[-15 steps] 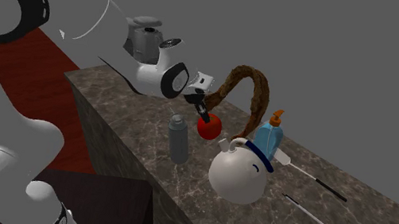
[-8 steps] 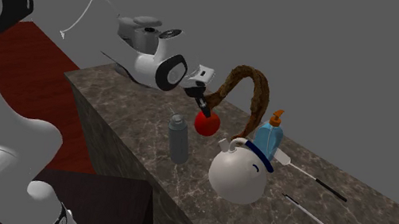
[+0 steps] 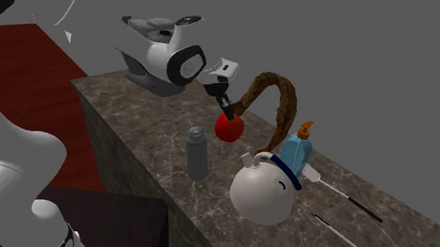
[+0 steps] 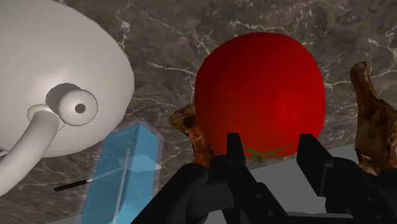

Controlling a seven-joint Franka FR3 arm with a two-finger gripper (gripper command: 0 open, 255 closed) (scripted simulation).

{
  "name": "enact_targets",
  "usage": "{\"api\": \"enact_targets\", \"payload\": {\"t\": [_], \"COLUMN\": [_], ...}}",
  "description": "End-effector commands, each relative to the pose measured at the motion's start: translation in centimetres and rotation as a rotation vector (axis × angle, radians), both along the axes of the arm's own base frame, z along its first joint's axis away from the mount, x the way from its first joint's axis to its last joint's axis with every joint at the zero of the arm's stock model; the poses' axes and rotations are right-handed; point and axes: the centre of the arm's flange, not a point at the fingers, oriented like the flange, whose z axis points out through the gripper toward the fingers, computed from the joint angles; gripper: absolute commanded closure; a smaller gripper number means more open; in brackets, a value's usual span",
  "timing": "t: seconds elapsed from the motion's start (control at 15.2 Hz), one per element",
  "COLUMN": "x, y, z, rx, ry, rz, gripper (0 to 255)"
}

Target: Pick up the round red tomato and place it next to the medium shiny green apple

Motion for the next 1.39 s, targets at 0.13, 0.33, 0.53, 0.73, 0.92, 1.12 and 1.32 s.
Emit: {"api": "enact_targets", "payload": {"t": [0.13,0.33,0.53,0.73,0.92,1.12,1.32], "x": [0.1,0.1,0.1,0.1,0.1,0.1,0.4], "y": [-0.1,-0.1,-0.1,-0.1,-0.1,-0.1,-1.4], "z": [2.2,3.8,5.4,7.0,8.6,10.2,11.1], "rx": [0.001,0.001,0.001,0.001,0.001,0.001,0.001], "ry": [0.001,0.001,0.001,0.001,0.001,0.001,0.001], "rz": [0.000,0.000,0.000,0.000,0.000,0.000,0.000], "gripper": [255,255,255,255,255,255,255]}}
